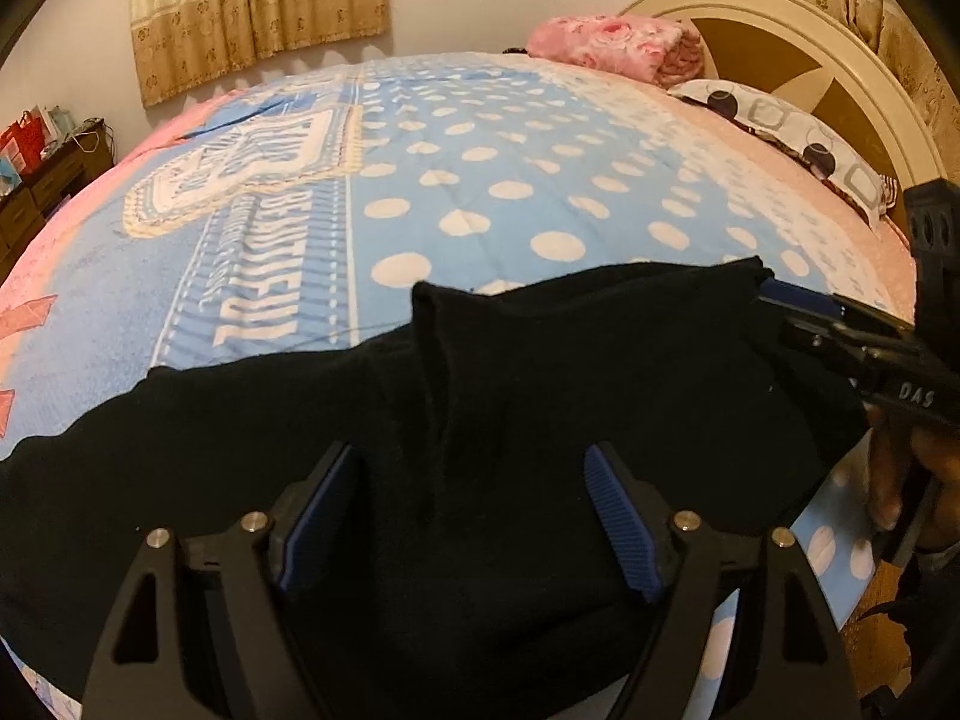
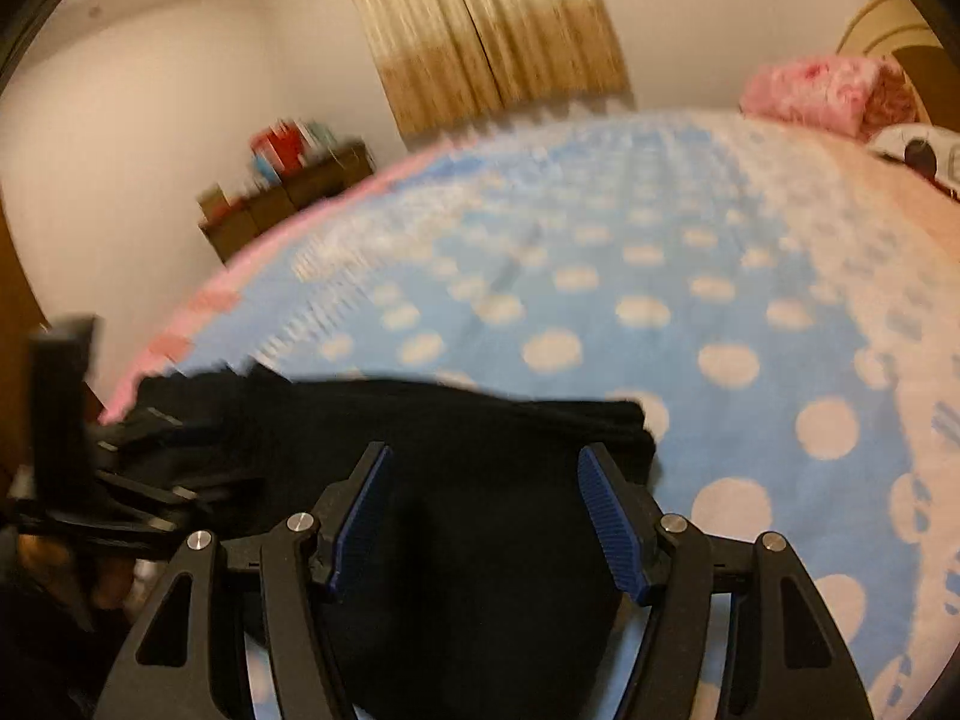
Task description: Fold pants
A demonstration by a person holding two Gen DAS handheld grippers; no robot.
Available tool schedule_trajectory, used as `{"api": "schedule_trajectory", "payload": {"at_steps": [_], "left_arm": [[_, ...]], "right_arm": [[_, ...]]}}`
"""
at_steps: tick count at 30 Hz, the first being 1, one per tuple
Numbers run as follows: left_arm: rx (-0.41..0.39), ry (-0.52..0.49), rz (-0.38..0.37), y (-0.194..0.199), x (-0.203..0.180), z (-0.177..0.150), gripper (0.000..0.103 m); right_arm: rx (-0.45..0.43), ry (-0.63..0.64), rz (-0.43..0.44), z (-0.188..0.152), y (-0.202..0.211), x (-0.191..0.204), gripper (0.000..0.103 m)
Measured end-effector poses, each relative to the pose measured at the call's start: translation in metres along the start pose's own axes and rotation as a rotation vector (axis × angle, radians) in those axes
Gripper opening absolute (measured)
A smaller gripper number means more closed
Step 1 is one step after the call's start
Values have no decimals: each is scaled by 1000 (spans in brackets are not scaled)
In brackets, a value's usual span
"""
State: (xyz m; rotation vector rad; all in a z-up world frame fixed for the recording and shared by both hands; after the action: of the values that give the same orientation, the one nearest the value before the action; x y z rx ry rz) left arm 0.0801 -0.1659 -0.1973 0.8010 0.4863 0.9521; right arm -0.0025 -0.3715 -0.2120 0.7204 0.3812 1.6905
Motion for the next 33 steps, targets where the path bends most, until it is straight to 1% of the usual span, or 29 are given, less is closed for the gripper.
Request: {"api": "schedule_trajectory", "payload": {"at_steps": [1, 3, 6, 9, 11, 13, 15, 18, 20, 23, 26, 29, 31, 32, 33], "left_arm": [[-3, 2, 1, 0, 1, -1, 84], [-4, 3, -4, 2, 2, -2, 84], [-3, 5, -3, 6, 7, -8, 84], [-13, 5, -5, 8, 10, -13, 84], [-19, 6, -3, 9, 9, -13, 84], [-23, 6, -1, 8, 9, -13, 84], [-24, 6, -3, 8, 9, -13, 84], [-23, 12, -9, 8, 10, -14, 84], [-23, 11, -8, 9, 10, -14, 84], [-23, 15, -10, 9, 10, -14, 84], [-20, 17, -9, 10, 11, -15, 84], [-7, 29, -10, 13, 11, -17, 84], [-3, 35, -14, 17, 11, -21, 81], [-3, 39, -16, 19, 10, -24, 79], [-6, 40, -18, 21, 9, -26, 76]], "right_arm": [[-15, 23, -9, 0, 1, 2, 65], [-13, 48, -31, -1, 3, 5, 65], [-31, -3, -26, -3, 22, 3, 65], [-49, 19, -50, -12, 40, 5, 65], [-23, 59, -67, -26, 43, 8, 65], [23, 101, -103, -43, 37, 7, 65], [30, 128, -144, -52, 35, 6, 65], [28, 96, -128, -54, 35, 1, 65], [39, 101, -141, -53, 36, 2, 65], [38, 92, -158, -48, 42, 4, 65], [-12, 97, -152, -30, 52, 11, 65], [-36, 118, -121, -12, 51, 26, 65], [-31, 149, -89, -1, 42, 41, 65], [-36, 170, -59, 7, 36, 53, 65], [-36, 184, -39, 11, 31, 62, 65]]}}
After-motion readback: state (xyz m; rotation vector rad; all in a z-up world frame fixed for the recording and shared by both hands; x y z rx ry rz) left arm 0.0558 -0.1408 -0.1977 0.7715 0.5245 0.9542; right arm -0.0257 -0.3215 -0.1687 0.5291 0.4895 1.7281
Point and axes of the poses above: each gripper's, at about its wrist camera, not at the fingertips, and y roughly against the way its jaws point, x to its left, z to its top, the point moved 8 cm from there along -y, roughly the way its jaws point, and after that the axes turned 1 degree about x, right-handed, at the moved point
